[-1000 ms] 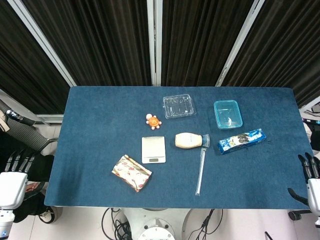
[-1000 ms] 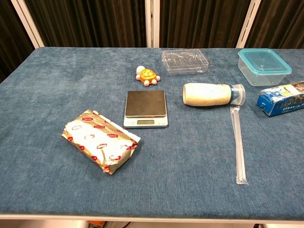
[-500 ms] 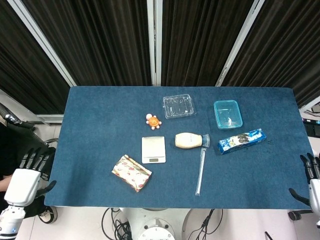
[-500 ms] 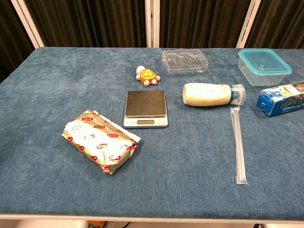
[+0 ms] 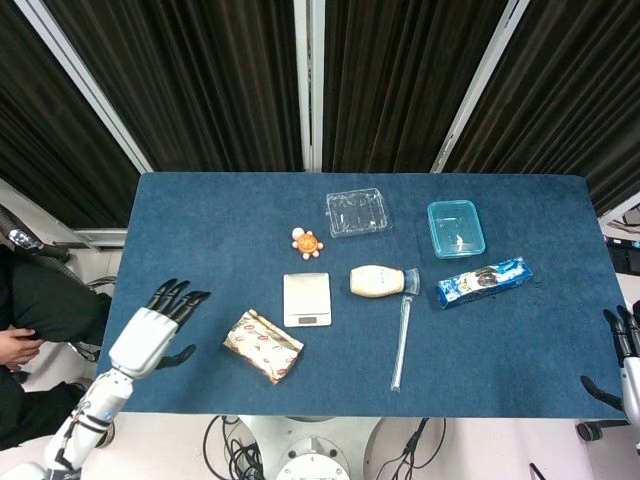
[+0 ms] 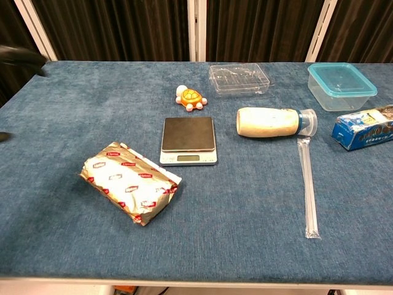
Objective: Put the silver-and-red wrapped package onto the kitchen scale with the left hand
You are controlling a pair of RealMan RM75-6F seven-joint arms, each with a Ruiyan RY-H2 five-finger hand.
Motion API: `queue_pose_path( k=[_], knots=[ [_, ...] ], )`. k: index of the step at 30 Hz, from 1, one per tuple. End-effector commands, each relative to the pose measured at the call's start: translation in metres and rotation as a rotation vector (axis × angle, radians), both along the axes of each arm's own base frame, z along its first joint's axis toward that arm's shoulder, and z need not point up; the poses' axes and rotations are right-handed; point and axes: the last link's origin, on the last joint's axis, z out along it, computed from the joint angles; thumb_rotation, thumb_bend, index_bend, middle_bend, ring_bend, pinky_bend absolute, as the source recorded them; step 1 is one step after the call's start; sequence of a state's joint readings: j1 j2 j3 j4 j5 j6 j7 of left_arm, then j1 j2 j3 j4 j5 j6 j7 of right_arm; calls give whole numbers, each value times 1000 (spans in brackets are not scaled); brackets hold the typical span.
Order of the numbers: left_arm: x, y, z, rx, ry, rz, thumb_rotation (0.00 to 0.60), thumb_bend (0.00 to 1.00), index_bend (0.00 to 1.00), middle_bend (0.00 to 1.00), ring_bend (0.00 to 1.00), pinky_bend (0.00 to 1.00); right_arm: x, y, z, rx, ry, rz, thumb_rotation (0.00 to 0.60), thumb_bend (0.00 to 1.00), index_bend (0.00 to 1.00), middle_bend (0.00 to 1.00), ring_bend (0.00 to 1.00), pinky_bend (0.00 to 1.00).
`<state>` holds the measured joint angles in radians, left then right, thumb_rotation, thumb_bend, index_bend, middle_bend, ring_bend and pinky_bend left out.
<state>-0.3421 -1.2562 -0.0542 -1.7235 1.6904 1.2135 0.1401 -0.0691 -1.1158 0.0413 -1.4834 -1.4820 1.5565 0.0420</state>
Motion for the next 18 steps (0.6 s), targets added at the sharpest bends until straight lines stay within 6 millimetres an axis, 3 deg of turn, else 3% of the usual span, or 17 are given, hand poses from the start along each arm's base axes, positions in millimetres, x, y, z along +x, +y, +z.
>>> queue_pose_path(
  k=[1,9,18],
  knots=[
    [28,19,-26,-92,-22,-55,600,293,89,141,9,31,0,0,2,-4,0,-1,600,56,0,0,0,0],
    [60,32,-63,-197,-67,-103,600,409,88,214,9,30,-1,-2,5,-17,-6,-7,600,56,0,0,0,0],
    [66,35,-96,-270,-100,-79,600,359,82,260,0,15,-5,-2,8,-34,-21,-26,600,72,0,0,0,0]
  ],
)
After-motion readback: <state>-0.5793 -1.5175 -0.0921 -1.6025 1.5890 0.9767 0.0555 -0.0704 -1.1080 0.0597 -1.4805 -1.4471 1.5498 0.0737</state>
